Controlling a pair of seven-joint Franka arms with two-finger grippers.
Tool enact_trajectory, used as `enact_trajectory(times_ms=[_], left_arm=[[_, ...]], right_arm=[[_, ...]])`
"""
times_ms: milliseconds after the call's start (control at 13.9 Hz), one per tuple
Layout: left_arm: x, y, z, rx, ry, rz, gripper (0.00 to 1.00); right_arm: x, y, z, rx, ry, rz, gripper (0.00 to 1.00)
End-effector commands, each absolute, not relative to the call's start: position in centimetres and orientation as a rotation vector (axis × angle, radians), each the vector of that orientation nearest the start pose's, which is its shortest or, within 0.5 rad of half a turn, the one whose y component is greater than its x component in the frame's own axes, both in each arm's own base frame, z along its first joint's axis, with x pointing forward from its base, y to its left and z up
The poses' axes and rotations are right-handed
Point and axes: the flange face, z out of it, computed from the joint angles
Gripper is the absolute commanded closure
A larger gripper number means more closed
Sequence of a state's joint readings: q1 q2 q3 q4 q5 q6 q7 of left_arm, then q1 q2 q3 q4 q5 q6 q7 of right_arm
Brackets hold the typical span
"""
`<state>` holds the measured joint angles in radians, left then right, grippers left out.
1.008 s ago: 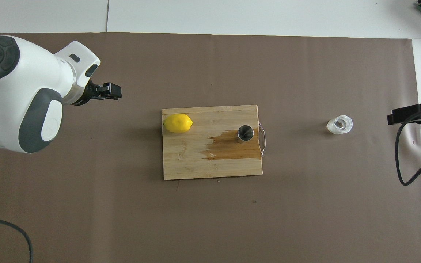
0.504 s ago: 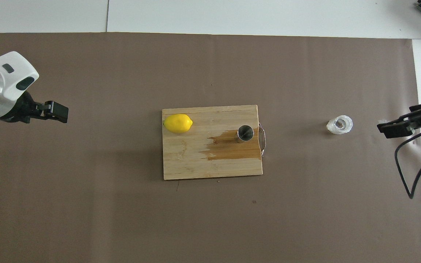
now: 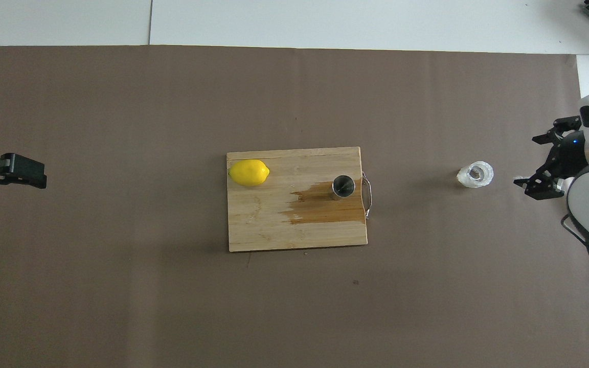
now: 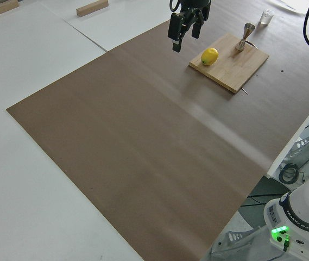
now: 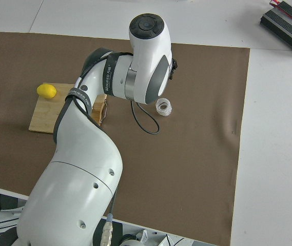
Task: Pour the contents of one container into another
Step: 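Move the open right gripper toward the small clear cup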
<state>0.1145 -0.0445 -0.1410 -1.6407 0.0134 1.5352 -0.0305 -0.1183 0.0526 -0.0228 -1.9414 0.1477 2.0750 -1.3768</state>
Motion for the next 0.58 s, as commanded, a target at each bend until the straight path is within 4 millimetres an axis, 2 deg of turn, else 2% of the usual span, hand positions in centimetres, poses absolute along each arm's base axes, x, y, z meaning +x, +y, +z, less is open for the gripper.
enact_trajectory(times_ms=[0, 72, 144, 360, 504], left_arm=[[52.7, -1.6, 63.4, -3.139, 0.005, 0.128, 0.0], [51.8, -1.9, 64.1, -3.134, 0.0, 0.098, 0.0], [51.4, -2.3, 63.6, -3.13, 0.008, 0.124, 0.0], [51.1, -2.5, 63.4, -3.128, 0.011, 0.131, 0.0], [51.3, -2.5, 63.6, -3.17, 0.005, 0.115, 0.0]], right_arm=[[58.2, -9.7, 42.5, -2.408, -1.856, -0.32, 0.0], [58.2, -10.1, 41.6, -2.375, -1.885, -0.33, 0.0], [58.1, -10.4, 40.3, -2.342, -1.89, -0.33, 0.0], [58.1, -11.8, 36.8, -2.24, -1.913, -0.425, 0.0], [57.7, -12.0, 34.8, -2.199, -1.932, -0.436, 0.0]])
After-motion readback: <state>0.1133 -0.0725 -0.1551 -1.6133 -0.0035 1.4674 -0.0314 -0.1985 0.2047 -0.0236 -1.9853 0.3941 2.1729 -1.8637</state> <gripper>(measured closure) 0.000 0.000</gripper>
